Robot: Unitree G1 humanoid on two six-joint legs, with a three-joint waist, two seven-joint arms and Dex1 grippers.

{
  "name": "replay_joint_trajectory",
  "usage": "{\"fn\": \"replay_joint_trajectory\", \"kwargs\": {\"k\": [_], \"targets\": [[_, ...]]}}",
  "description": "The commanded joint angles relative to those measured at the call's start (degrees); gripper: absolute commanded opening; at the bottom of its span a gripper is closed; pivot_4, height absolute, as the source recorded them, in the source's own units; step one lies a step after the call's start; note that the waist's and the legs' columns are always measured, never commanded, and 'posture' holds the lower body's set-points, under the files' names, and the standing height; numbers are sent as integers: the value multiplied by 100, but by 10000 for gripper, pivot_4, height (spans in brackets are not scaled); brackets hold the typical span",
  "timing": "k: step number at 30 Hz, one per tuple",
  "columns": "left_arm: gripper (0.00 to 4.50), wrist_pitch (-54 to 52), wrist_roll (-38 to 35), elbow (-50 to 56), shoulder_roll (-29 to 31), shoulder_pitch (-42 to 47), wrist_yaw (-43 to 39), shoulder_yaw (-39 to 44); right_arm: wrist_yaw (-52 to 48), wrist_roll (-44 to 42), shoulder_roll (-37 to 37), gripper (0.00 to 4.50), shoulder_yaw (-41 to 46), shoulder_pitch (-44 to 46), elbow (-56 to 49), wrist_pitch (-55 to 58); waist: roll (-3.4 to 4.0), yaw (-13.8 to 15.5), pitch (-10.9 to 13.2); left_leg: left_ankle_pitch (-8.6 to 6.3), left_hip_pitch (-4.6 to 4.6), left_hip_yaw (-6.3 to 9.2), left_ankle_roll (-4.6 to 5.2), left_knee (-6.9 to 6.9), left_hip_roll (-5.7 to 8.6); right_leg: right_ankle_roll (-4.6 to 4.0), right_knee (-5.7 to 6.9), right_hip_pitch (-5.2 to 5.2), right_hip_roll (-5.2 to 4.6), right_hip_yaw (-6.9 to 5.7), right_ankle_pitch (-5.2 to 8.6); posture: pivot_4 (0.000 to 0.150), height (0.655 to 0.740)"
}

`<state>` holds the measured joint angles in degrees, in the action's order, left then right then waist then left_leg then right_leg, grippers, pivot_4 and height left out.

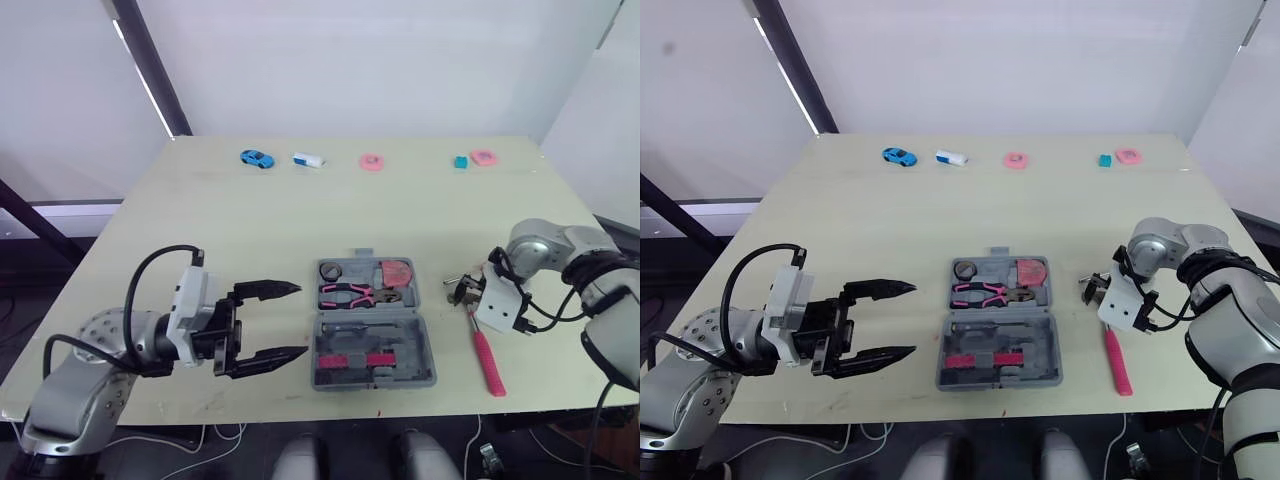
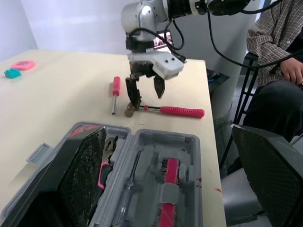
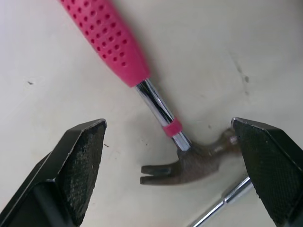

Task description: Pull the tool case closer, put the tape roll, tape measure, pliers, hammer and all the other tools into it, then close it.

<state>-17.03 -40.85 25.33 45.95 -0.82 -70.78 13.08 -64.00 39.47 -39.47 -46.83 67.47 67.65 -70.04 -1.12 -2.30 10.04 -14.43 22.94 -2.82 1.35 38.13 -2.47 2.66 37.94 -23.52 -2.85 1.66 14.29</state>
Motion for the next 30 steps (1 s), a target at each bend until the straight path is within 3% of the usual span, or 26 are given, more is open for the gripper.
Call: {"fn": "replay_joint_trajectory", "kwargs": {"k": [1,6,8,10,12,15,16,19,23,26,30], "targets": [[45000,-6,-163,262,77,-82,6,197,852,702,76,44440,-266,229,211,-158,0,-4,0,0,0,0,0,0,0,0,1,0,-1,0,0,1500,7400],[45000,3,-146,289,87,-101,33,173,1722,1373,213,44440,-612,308,367,-54,1,-8,0,0,-3,1,0,0,0,-1,5,0,0,0,0,1500,7400],[45000,6,-143,288,79,-74,48,142,1944,1468,284,36304,-657,296,425,-75,0,-12,0,0,-3,1,0,0,0,-1,5,1,0,0,-1,1500,7400],[45000,16,-138,274,81,-60,43,135,2127,1557,313,25126,-684,285,472,-57,0,-13,0,-1,-4,1,2,4,0,-2,5,2,0,0,-1,1500,7400],[45000,21,-143,259,89,-58,37,142,2256,1656,311,19354,-719,282,506,0,-2,-20,-1,-2,-5,1,3,6,0,-5,7,2,1,0,-3,1500,7400],[45000,29,-133,248,94,-51,32,128,2476,1806,292,7443,-765,267,538,44,-7,-25,-4,-6,-9,2,11,6,-1,-11,9,3,2,0,-7,1500,7400],[45000,30,-130,237,94,-30,30,116,2522,1824,284,1611,-766,257,545,28,-7,-21,-5,-6,-12,2,10,6,-2,-13,10,3,3,0,-8,1500,7400],[45000,31,-126,207,84,32,33,83,2505,1791,243,111,-723,248,590,-99,-9,-19,-6,-5,-13,4,9,7,-3,-15,11,5,4,-2,-9,1500,7400],[45000,28,-133,175,75,74,16,69,1475,1027,45,111,-232,343,891,-482,1,-15,1,-5,-10,2,9,7,-2,-14,10,4,4,-2,-10,1500,7400],[45000,22,-149,186,68,55,19,84,399,257,-74,111,297,261,1116,-387,7,-9,4,-5,-7,3,9,6,-2,-6,8,4,3,-3,-14,1500,7400],[45000,18,-152,193,38,50,33,46,-1869,-1520,-180,111,1792,-223,1217,1108,7,-6,4,-6,-6,5,10,5,-3,6,5,7,3,-6,-21,1500,7400]]}}
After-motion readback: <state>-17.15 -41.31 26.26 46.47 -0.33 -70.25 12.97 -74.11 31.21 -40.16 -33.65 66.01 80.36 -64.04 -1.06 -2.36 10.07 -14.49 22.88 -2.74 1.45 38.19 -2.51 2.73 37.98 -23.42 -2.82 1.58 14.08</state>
